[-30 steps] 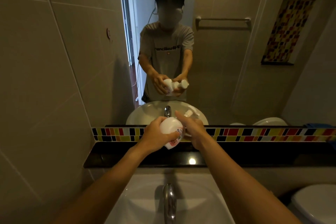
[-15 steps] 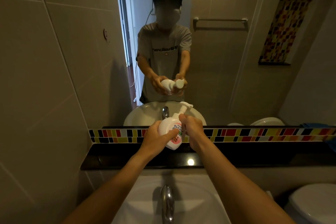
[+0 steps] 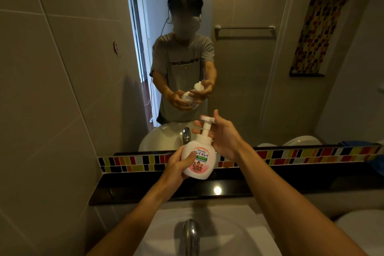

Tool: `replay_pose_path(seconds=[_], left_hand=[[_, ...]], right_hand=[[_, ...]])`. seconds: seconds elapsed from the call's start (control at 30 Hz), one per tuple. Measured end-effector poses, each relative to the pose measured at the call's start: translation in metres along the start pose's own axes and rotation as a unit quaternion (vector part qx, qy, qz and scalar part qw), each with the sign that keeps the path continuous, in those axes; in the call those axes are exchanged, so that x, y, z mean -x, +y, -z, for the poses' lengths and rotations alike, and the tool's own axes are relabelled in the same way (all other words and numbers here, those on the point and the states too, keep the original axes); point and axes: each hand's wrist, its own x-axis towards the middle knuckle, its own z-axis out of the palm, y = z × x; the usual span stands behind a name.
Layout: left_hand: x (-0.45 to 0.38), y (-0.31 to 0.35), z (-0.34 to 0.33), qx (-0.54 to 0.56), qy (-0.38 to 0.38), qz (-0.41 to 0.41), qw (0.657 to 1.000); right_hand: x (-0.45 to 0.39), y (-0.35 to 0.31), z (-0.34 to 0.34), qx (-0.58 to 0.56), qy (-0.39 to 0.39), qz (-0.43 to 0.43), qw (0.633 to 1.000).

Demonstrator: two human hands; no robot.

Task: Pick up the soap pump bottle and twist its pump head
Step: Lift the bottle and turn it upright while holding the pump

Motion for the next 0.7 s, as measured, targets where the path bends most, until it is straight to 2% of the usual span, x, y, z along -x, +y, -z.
replay_pose_path(seconds=[0.13, 0.53, 0.7], left_hand=[[0.000, -0.001, -0.002, 0.046, 0.004, 0.013, 0.999], [-0.005, -0.008, -0.007, -0.014, 0.058, -0.037, 0.998], [-0.004, -0.011, -0.009, 0.004, 0.049, -0.036, 0.998]], right_hand=[[0.002, 0.004, 0.001, -0.028, -0.008, 0.002, 1.000], [-0.005, 0.009, -0.002, 0.009, 0.016, 0.038, 0.999], [-0.004, 0.008, 0.000, 0.036, 0.004, 0.035, 0.999]])
